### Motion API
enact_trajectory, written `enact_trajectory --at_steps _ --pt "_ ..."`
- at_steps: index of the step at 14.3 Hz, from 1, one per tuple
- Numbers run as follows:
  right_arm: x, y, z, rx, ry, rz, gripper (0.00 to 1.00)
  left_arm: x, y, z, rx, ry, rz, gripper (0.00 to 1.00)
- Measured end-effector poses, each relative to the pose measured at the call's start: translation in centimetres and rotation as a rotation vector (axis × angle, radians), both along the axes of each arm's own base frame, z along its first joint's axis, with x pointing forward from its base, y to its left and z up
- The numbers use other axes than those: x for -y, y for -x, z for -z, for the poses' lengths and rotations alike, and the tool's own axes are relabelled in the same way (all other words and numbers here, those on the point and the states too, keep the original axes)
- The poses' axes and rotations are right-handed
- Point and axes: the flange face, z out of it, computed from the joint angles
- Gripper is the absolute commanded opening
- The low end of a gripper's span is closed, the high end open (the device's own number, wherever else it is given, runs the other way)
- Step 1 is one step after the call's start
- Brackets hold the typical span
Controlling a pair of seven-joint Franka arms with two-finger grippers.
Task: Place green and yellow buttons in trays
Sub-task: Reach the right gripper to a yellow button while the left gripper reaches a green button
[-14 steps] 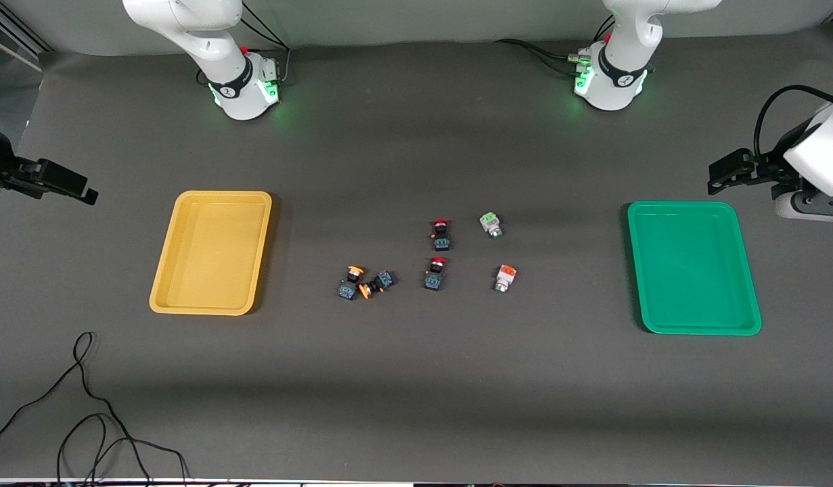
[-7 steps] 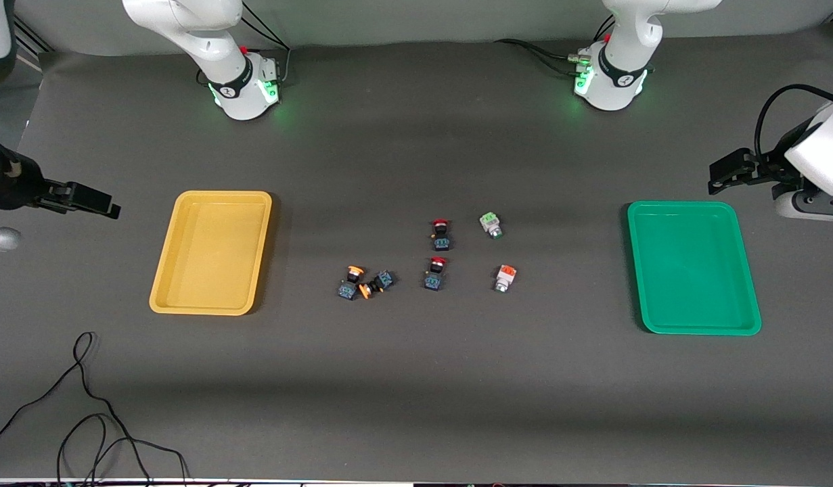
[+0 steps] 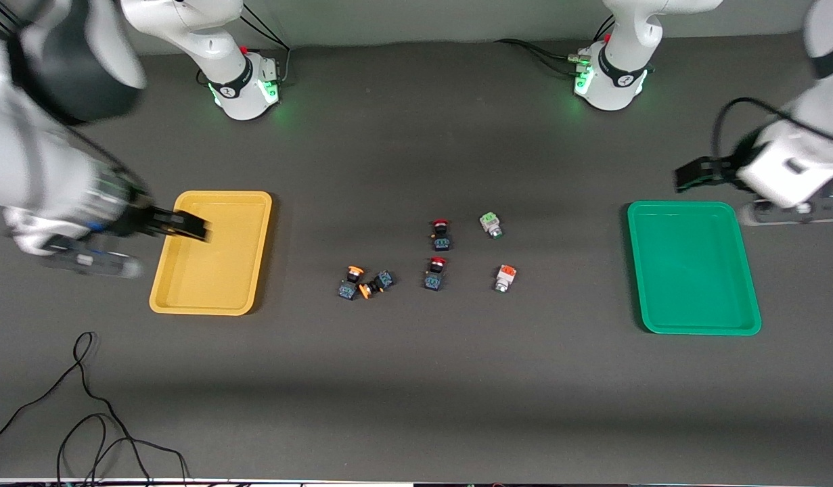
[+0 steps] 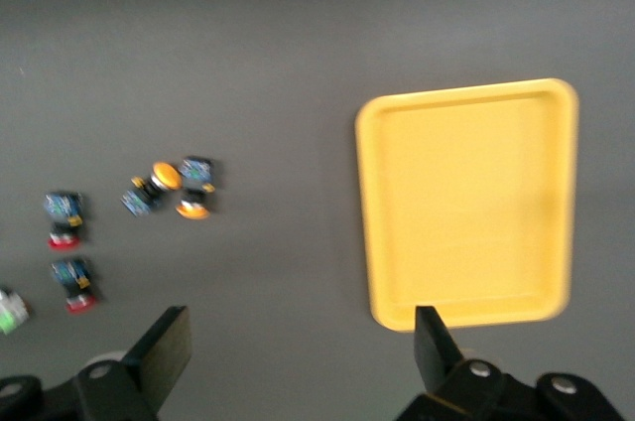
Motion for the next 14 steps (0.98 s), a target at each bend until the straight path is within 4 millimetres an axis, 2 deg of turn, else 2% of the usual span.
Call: enact_trajectory --at_steps 3,7,9,11,14 --pt "-5.3 -0.8 7.4 -0.015 0.012 0.055 1.0 8.9 2.8 3.4 0.055 -0.002 -0.109 1.0" --pt "-8.5 -1.7 15.9 -0.034 0.021 0.108 1.0 19.1 9.3 6.2 0.095 -0.024 -0.224 1.0" --pt "-10.1 -1.4 19.9 -0.015 0.016 0.136 1.0 23.3 12.3 7.3 0.118 -0.017 -0.252 1.0" --pt "-11.5 -0.9 23.6 0.022 0.003 0.182 1.0 25.8 14.4 8.5 0.131 -0.011 -0.269 1.0" --pt "-13.4 -0.1 27.9 0.035 -0.001 0.203 1.0 26.1 14.7 11.9 0.134 -0.008 -0.281 1.0"
